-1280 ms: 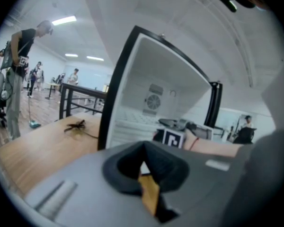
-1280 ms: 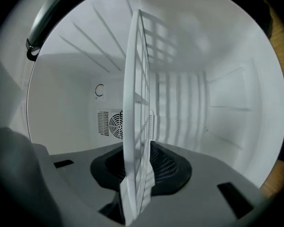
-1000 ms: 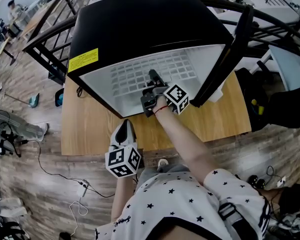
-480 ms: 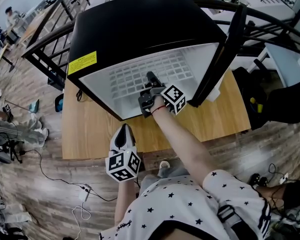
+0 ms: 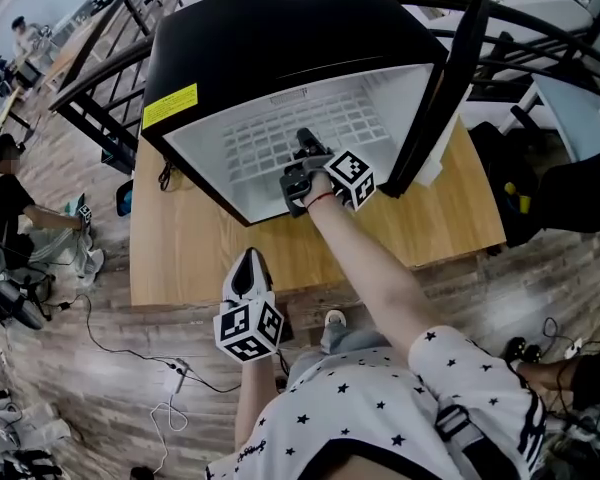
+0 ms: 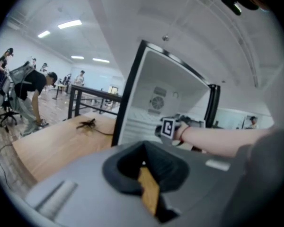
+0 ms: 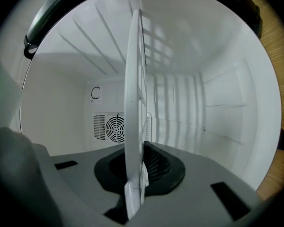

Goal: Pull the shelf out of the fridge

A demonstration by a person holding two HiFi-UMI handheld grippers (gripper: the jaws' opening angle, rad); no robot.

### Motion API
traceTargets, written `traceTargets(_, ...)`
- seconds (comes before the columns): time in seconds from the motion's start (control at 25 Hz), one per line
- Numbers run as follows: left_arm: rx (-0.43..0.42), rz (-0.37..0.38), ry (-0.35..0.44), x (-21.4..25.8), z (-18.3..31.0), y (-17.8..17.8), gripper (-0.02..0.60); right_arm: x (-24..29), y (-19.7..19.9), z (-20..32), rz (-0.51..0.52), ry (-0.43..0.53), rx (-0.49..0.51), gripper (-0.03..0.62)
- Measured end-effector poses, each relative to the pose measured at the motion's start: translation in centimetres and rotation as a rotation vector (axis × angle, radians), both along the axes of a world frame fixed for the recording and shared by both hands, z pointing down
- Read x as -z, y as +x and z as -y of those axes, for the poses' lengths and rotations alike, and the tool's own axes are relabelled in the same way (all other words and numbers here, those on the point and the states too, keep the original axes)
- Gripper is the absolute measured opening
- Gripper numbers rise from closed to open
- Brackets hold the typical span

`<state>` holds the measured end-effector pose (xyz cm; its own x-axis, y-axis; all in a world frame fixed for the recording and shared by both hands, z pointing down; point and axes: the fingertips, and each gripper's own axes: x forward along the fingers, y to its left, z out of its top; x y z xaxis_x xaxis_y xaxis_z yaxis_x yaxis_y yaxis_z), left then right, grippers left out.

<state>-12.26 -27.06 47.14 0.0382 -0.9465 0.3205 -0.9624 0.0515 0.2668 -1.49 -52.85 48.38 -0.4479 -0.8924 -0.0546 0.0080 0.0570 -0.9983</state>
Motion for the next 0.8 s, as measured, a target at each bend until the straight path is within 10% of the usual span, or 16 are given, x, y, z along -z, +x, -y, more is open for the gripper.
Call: traceTargets(0.8,0.016,-0.019,-0.006,0.1,-5.0,0.6,0.008,-0.2,1.4,-4.0,-0.021,0.005,0.007,0.038)
